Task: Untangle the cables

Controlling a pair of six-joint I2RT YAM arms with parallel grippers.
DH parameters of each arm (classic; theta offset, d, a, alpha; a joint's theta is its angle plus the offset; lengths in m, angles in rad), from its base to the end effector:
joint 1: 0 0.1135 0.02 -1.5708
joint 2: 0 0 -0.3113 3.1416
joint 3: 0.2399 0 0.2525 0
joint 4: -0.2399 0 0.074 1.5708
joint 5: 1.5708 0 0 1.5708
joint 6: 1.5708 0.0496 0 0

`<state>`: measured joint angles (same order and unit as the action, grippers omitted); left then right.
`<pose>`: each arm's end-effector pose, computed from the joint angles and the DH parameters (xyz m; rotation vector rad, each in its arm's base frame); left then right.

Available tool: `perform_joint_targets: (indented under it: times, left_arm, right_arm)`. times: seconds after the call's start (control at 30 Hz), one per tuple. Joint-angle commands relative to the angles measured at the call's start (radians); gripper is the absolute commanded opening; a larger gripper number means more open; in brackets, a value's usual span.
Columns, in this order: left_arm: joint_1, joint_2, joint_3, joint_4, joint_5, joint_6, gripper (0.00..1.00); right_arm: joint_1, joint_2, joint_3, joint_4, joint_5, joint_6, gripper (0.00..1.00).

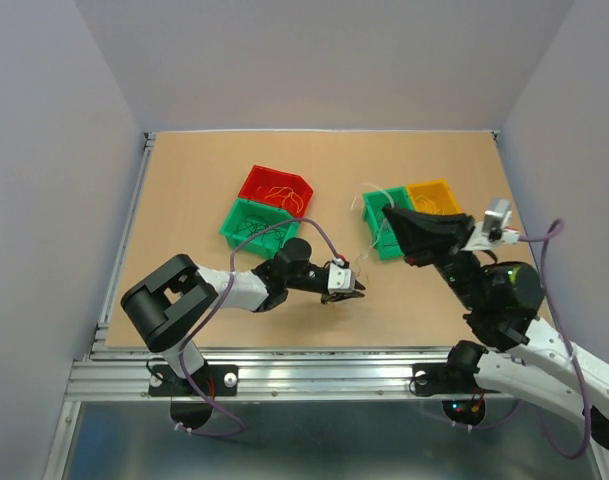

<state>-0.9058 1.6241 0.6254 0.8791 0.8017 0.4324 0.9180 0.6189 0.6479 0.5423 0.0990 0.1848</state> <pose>0.1741 -0.2797 0.2377 1.5077 0.9081 -1.0214 0.0729 0.0873 0.4279 -0.2853 1.0070 0.9562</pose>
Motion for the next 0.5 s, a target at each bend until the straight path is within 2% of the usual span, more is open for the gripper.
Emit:
perform_joint_targets:
  times: [0.0, 0.13, 0.47]
  left_arm:
    - [0.001, 0.0, 0.019, 0.043, 0.004, 0.006, 0.3]
    - [0.001, 0.013, 0.031, 0.017, 0.019, 0.017, 0.3]
    - [0.001, 0.054, 0.045, -0.057, 0.002, 0.094, 0.29]
  right_arm:
    - [0.007, 0.019, 0.209, 0.013, 0.128, -0.082, 0.01]
    - [0.007, 0.068, 0.396, -0.005, 0.203, -0.139, 0.01]
    - [0.005, 0.261, 0.768, -0.122, 0.268, -0.219, 0.01]
